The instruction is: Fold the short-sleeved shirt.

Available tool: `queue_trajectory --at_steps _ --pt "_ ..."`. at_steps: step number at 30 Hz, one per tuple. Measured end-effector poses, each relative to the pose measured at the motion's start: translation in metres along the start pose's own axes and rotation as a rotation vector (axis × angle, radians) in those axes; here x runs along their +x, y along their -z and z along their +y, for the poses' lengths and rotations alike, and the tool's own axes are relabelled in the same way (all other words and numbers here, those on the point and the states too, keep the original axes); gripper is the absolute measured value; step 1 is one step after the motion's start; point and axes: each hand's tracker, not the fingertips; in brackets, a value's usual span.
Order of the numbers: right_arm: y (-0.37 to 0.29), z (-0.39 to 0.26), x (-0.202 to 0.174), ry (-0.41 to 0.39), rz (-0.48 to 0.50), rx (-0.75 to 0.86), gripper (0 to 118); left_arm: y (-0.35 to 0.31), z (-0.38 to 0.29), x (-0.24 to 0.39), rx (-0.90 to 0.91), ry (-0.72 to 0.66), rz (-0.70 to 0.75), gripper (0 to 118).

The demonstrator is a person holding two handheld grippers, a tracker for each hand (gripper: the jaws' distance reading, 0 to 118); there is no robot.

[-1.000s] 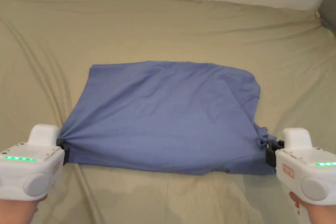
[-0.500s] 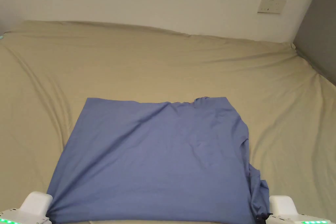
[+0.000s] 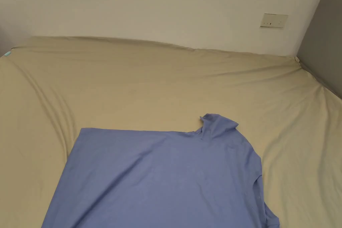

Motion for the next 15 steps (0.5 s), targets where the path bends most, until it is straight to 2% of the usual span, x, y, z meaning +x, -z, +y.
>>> queue_trajectory --at_steps 2,3,4,5,6,7,8,11,13,15 --pt "0.003 0.004 0.001 0.058 -0.002 0.035 7 0.001 0.006 0.007 -0.003 -0.006 0.003 4" --pt "0.001 0.007 0.001 0.060 -0.008 0.057 23 0.000 0.010 0.007 0.006 -0.009 0.016 7" --pt "-0.002 0.011 0.000 0.055 -0.042 0.073 60 -0.002 0.014 0.007 0.014 -0.019 0.018 21" --pt "-0.007 0.017 0.000 0.049 -0.074 0.103 96 -0.006 0.019 0.006 0.037 -0.038 0.022 42" --pt "-0.017 0.024 -0.001 0.051 -0.079 0.162 115 -0.020 0.028 0.009 0.084 -0.069 0.011 69" --pt "-0.033 0.032 0.000 0.060 -0.068 0.258 115 -0.029 0.036 0.007 0.137 -0.102 0.003 100" --pt "-0.046 0.043 -0.002 0.057 -0.079 0.315 112 -0.040 0.045 0.007 0.195 -0.133 -0.001 106" --pt "-0.086 0.080 -0.014 0.009 -0.122 0.463 112 -0.069 0.077 -0.003 0.415 -0.237 0.042 106" --pt "-0.113 0.100 -0.032 -0.047 -0.134 0.588 112 -0.099 0.102 -0.001 0.593 -0.301 0.068 106" --pt "-0.144 0.121 -0.059 -0.103 -0.154 0.725 112 -0.140 0.132 0.007 0.776 -0.309 0.074 106"
